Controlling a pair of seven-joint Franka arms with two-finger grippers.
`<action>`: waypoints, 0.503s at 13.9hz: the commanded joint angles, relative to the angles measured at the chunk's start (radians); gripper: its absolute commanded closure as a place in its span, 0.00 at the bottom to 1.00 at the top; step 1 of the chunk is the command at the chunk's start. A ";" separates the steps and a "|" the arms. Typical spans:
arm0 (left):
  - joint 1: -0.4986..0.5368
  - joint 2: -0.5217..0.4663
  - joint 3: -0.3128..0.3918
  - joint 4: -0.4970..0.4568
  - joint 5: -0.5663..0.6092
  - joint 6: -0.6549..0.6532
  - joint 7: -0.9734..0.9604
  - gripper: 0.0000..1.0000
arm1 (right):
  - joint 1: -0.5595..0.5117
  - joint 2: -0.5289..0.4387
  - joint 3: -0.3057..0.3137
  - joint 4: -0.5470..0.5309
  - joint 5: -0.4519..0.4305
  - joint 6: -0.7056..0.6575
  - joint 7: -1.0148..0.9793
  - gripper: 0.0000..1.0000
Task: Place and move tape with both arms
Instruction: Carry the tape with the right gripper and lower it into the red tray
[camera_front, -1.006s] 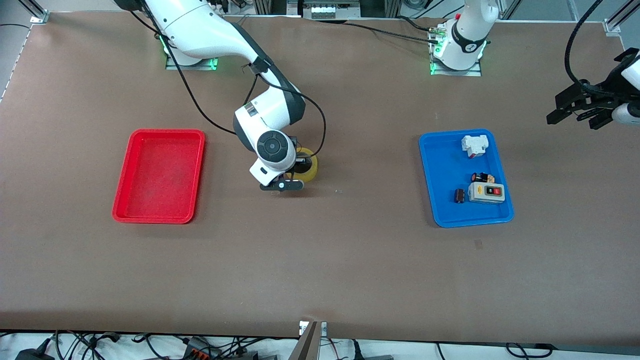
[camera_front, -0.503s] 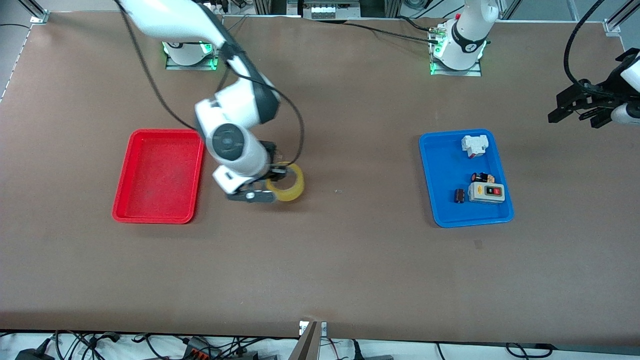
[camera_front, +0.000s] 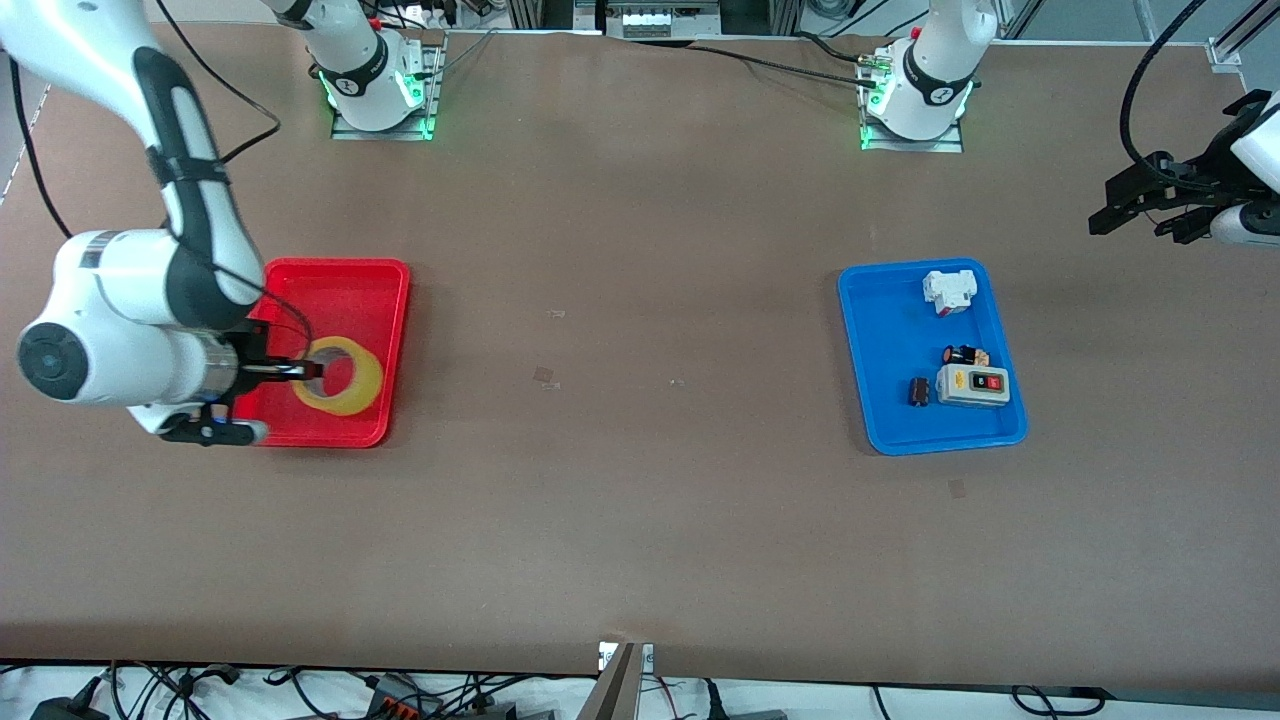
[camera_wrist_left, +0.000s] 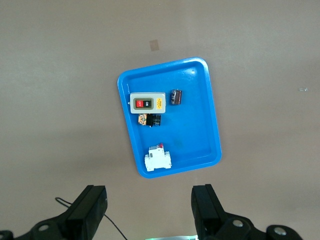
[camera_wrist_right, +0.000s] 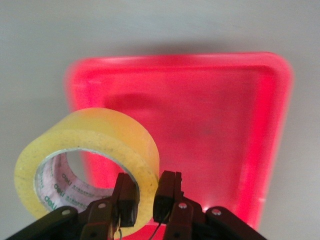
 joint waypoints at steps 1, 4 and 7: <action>-0.001 -0.016 -0.002 -0.003 0.027 0.001 -0.014 0.00 | -0.028 -0.102 0.026 -0.202 -0.056 0.148 -0.040 0.94; -0.001 -0.016 -0.007 -0.003 0.041 0.004 -0.016 0.00 | -0.049 -0.121 0.026 -0.298 -0.061 0.252 -0.066 0.94; -0.001 -0.014 -0.007 -0.003 0.041 0.002 -0.016 0.00 | -0.057 -0.111 0.023 -0.332 -0.079 0.263 -0.069 0.93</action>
